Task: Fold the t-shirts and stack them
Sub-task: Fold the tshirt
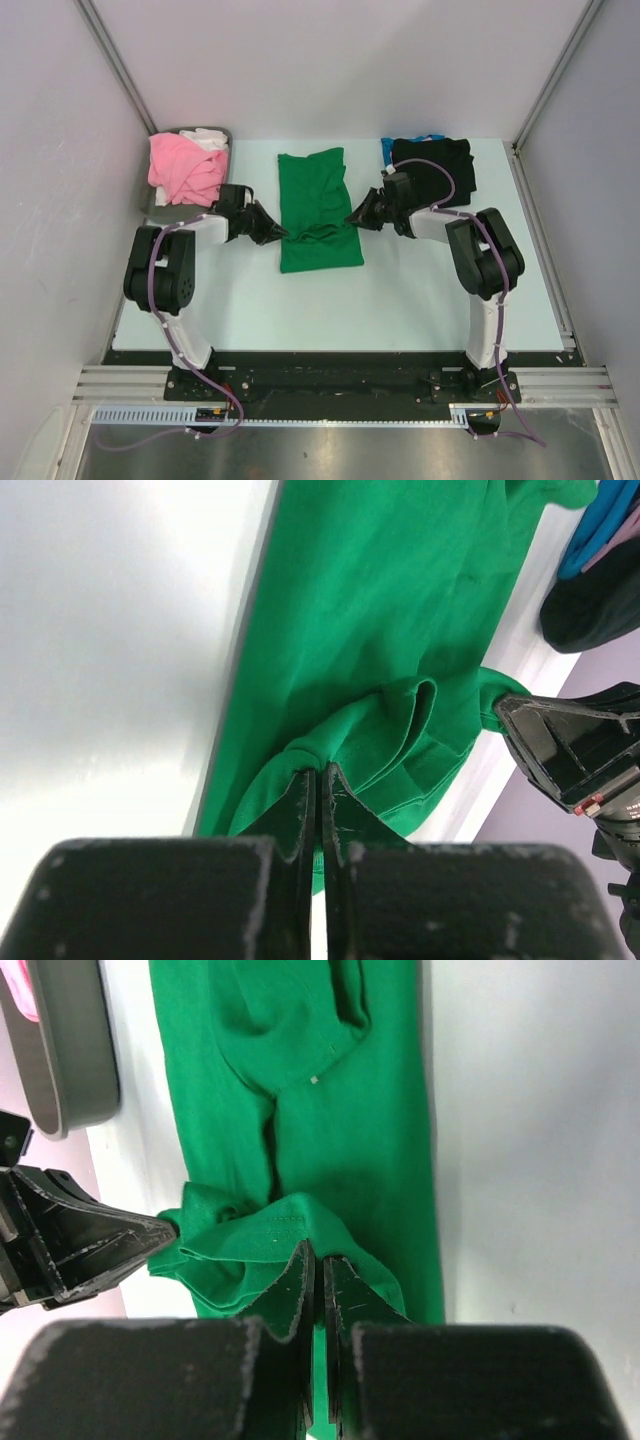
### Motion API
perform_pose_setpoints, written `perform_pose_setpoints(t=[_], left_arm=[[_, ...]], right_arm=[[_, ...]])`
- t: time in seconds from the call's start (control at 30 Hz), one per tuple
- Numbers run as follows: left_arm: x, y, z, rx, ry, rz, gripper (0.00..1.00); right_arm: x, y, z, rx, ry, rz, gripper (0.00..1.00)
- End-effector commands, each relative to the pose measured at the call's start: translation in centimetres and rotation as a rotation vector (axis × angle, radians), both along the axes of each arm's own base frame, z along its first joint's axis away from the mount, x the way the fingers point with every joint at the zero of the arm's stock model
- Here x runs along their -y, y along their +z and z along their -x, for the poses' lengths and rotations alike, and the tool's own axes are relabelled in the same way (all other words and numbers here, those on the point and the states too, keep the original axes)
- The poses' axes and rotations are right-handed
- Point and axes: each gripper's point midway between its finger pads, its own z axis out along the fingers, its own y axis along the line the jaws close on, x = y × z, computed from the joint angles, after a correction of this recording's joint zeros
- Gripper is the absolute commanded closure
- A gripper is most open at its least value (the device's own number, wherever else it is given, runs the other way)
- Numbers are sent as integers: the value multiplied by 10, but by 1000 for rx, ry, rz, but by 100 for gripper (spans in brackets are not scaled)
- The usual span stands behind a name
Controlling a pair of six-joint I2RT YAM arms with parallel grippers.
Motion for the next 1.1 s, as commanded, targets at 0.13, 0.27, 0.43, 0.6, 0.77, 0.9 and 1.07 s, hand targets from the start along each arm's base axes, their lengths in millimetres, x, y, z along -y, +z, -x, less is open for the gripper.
perform_pose_setpoints(t=[0.13,0.27,0.43,0.6,0.77,0.9,1.07], left_arm=[[-4,16,-39,69,-11,16,100],[-9,20,-60,83,-5,6,100],[-17,14,-91,65,2,-10,64],[-36,47,-125,142,44,4,0],[-34,79,-91,215,45,9,0],[-26,63,-40,177,20,-23,0],[-19,28,25,121,-19,-53,0]], right_arm=[[-9,36,-44,90,-4,-68,100],[-7,36,-59,97,-18,-57,100],[-6,41,-105,124,-65,-32,82],[8,79,-155,224,-148,-205,0],[28,122,-139,288,-172,-256,0],[34,81,-84,202,-118,-72,0],[33,50,-19,174,-32,151,0]])
